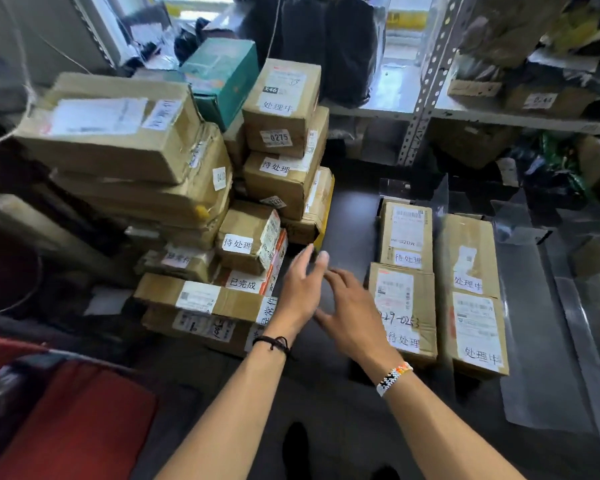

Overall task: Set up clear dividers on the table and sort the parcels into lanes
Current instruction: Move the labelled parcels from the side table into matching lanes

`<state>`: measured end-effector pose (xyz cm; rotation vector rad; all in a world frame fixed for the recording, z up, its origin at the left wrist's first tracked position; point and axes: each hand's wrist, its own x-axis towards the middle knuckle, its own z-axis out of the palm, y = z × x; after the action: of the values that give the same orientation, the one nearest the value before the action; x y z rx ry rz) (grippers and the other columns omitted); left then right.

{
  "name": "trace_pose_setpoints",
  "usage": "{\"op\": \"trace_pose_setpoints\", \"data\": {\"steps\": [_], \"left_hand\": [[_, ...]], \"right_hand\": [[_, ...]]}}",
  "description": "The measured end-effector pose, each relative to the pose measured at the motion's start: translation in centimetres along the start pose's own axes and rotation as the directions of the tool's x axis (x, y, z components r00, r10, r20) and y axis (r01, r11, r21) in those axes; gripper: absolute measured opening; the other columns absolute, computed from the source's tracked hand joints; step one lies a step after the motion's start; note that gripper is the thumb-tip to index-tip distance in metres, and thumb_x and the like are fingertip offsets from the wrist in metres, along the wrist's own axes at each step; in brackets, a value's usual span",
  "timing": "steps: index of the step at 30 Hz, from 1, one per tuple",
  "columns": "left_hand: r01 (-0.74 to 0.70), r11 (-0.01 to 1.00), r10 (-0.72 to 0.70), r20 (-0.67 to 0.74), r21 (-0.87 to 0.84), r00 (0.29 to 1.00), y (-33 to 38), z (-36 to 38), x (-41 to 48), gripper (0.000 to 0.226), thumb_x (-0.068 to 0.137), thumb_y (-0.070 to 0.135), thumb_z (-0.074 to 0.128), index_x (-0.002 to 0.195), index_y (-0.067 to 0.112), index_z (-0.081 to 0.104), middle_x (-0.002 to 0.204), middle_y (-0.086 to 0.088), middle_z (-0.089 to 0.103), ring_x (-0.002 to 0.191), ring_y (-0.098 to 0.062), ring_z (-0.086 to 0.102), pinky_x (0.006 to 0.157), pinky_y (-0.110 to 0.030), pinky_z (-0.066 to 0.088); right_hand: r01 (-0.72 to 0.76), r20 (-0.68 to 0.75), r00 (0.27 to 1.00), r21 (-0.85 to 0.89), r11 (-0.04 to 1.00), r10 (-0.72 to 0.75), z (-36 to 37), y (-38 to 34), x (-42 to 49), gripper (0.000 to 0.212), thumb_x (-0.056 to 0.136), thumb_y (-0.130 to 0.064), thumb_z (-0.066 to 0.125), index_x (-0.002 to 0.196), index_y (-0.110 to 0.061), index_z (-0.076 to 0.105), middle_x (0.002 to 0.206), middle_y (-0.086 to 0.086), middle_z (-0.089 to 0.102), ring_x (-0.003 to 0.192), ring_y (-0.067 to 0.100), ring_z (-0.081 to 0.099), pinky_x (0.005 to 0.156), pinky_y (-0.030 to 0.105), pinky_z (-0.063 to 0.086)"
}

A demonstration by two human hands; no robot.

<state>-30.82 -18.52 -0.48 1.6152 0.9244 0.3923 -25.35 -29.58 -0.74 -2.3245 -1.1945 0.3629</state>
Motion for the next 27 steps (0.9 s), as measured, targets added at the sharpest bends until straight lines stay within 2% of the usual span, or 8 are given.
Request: {"op": "trace_pose_setpoints", "data": {"steps": [4,7,10,14,16,20,22,27], "left_hand": [[-0.02,0.999,0.024,-0.131,0.026,0.991,-0.8,-4.8,-0.5,0.051,0.108,0.034,0.055,0.154,0.012,0.049,0.159,-0.005,0.049,0.146,-0.012,0.043,0.122,-0.029,0.03],[0.016,0.999,-0.008,-0.202,0.036,0.979,-2.4,-7.9,-1.4,0.047,0.107,0.033,0.055,0.149,0.012,0.055,0.153,-0.005,0.055,0.132,-0.008,0.052,0.108,-0.019,0.037],[0.081,0.996,-0.069,-0.219,0.046,0.973,-4.2,-10.2,-2.1,0.048,0.107,0.035,0.055,0.149,0.013,0.055,0.153,-0.005,0.055,0.138,-0.014,0.051,0.115,-0.027,0.037],[0.117,0.991,-0.103,-0.213,0.058,0.972,-6.2,-11.9,-2.6,0.043,0.107,0.031,0.055,0.147,0.014,0.058,0.154,-0.004,0.055,0.127,-0.001,0.048,0.091,0.006,0.03],[0.106,0.99,-0.084,-0.221,0.089,0.972,-6.5,-12.5,-2.6,0.042,0.107,0.03,0.056,0.146,0.014,0.059,0.153,-0.003,0.056,0.125,0.002,0.045,0.086,0.01,0.026],[-0.001,0.98,0.049,-0.233,0.201,0.971,-6.5,-13.3,-3.8,0.043,0.107,0.031,0.056,0.146,0.014,0.059,0.151,-0.001,0.055,0.137,-0.004,0.046,0.116,-0.023,0.036],[-0.092,0.939,0.192,-0.282,0.331,0.94,-6.6,-14.0,-4.8,0.043,0.107,0.033,0.055,0.145,0.014,0.059,0.151,0.002,0.053,0.138,-0.005,0.044,0.119,-0.04,0.038],[-0.065,0.847,0.427,-0.603,0.528,0.674,-5.8,-16.5,-6.9,0.064,0.093,0.033,0.067,0.15,0.011,0.049,0.157,-0.01,0.038,0.142,-0.031,0.039,0.113,-0.058,0.039]], "right_hand": [[0.137,0.149,0.98,-0.027,0.99,-0.132,3.6,-4.7,1.1,0.063,0.088,-0.036,0.068,0.147,-0.021,0.053,0.141,0.003,0.057,0.122,0.029,0.058,0.098,0.046,0.049],[0.183,0.206,0.966,-0.134,0.974,-0.154,6.2,-7.2,2.2,0.067,0.087,-0.042,0.067,0.149,-0.025,0.049,0.144,0.0,0.054,0.123,0.027,0.055,0.097,0.043,0.043],[0.191,0.249,0.959,-0.217,0.957,-0.135,8.6,-8.3,2.8,0.069,0.09,-0.047,0.063,0.152,-0.025,0.043,0.144,-0.001,0.053,0.125,0.027,0.054,0.093,0.041,0.04],[0.17,0.283,0.954,-0.242,0.955,-0.099,10.4,-8.6,3.3,0.065,0.093,-0.038,0.06,0.153,-0.026,0.038,0.139,-0.001,0.057,0.123,0.029,0.056,0.093,0.043,0.043],[0.182,0.272,0.955,-0.217,0.959,-0.119,10.7,-8.6,3.3,0.061,0.092,-0.034,0.061,0.15,-0.024,0.043,0.134,-0.001,0.061,0.117,0.029,0.058,0.091,0.042,0.046],[0.207,0.256,0.954,-0.176,0.962,-0.158,10.7,-8.1,2.5,0.069,0.086,-0.036,0.072,0.149,-0.023,0.046,0.134,-0.003,0.062,0.114,0.026,0.056,0.091,0.039,0.046],[0.206,0.223,0.959,-0.121,0.971,-0.175,10.4,-7.7,2.0,0.074,0.085,-0.038,0.076,0.151,-0.023,0.045,0.139,-0.003,0.06,0.119,0.025,0.054,0.095,0.038,0.046],[0.225,0.052,0.972,0.095,0.97,-0.23,8.7,-8.4,0.7,0.077,0.079,-0.034,0.085,0.147,-0.023,0.051,0.137,-0.004,0.062,0.119,0.022,0.056,0.097,0.039,0.052]]}}
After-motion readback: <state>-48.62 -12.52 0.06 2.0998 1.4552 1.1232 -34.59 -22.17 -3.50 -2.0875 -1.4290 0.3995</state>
